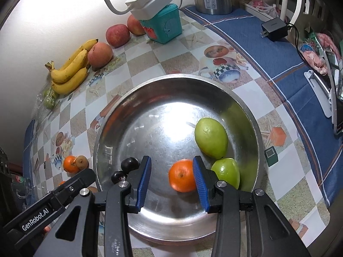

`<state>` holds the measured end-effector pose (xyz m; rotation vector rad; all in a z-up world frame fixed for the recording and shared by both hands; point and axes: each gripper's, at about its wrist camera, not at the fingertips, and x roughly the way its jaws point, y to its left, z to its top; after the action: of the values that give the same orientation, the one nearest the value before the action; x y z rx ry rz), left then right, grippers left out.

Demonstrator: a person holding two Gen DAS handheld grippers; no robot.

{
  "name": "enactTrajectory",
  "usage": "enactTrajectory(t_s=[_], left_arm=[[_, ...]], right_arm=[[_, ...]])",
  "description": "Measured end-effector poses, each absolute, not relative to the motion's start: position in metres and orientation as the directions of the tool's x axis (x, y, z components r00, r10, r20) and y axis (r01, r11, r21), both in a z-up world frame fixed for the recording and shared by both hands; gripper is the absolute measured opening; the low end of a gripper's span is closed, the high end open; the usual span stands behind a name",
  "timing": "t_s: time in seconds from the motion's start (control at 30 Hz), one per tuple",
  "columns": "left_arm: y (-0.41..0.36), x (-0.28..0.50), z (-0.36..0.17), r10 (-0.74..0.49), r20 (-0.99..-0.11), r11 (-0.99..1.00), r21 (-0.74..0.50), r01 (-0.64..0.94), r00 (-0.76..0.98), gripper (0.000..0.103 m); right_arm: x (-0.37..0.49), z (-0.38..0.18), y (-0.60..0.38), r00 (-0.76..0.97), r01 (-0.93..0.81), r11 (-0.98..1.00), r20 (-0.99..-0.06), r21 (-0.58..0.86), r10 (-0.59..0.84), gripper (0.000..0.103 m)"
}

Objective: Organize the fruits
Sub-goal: 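Open the right tool releasing the orange while the left tool drops the plum into the bowl, then withdraw both open tools from the bowl toward the remaining fruit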

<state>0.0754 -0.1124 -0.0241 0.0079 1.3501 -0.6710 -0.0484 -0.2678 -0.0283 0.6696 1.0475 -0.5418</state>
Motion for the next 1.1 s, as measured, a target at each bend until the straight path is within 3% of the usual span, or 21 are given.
enactTrajectory(t_s=[0.3, 0.43, 0.47, 0.53, 0.67, 0.73, 0.93, 1.1], left_arm=[[-0.097, 0.083, -0.024, -0.387, -0.916, 0.854, -0.313, 0.415, 0.107, 0.055], [-0.094, 0.085, -0.026, -0.344, -0.931, 0.875, -0.271, 0.402, 0.121, 0.067], [-0.094, 0.085, -0.026, -0.339, -0.932, 0.877, -0.265, 0.400, 0.125, 0.070], [-0.092, 0.086, -0.026, -0.334, -0.934, 0.882, -0.260, 0.394, 0.130, 0.073], [-0.090, 0.088, -0.027, -0.313, -0.939, 0.891, -0.240, 0.385, 0.140, 0.084], [-0.090, 0.088, -0.028, -0.298, -0.943, 0.896, -0.224, 0.383, 0.146, 0.088], [-0.090, 0.089, -0.030, -0.275, -0.948, 0.900, -0.195, 0.390, 0.162, 0.098], [-0.090, 0.089, -0.031, -0.256, -0.951, 0.904, -0.171, 0.393, 0.175, 0.103]], right_arm=[[-0.048, -0.022, -0.265, 0.412, 0.685, 0.695, -0.903, 0.217, -0.124, 0.041], [-0.048, -0.022, -0.264, 0.409, 0.681, 0.702, -0.904, 0.209, -0.128, 0.042], [-0.047, -0.022, -0.264, 0.410, 0.679, 0.704, -0.903, 0.208, -0.129, 0.043], [-0.047, -0.021, -0.263, 0.411, 0.675, 0.710, -0.901, 0.201, -0.136, 0.057], [-0.045, -0.020, -0.262, 0.413, 0.668, 0.719, -0.899, 0.191, -0.145, 0.060], [-0.045, -0.020, -0.261, 0.411, 0.666, 0.724, -0.898, 0.180, -0.155, 0.067], [-0.043, -0.023, -0.260, 0.405, 0.657, 0.735, -0.901, 0.169, -0.155, 0.077], [-0.042, -0.023, -0.258, 0.404, 0.650, 0.742, -0.901, 0.162, -0.157, 0.077]])
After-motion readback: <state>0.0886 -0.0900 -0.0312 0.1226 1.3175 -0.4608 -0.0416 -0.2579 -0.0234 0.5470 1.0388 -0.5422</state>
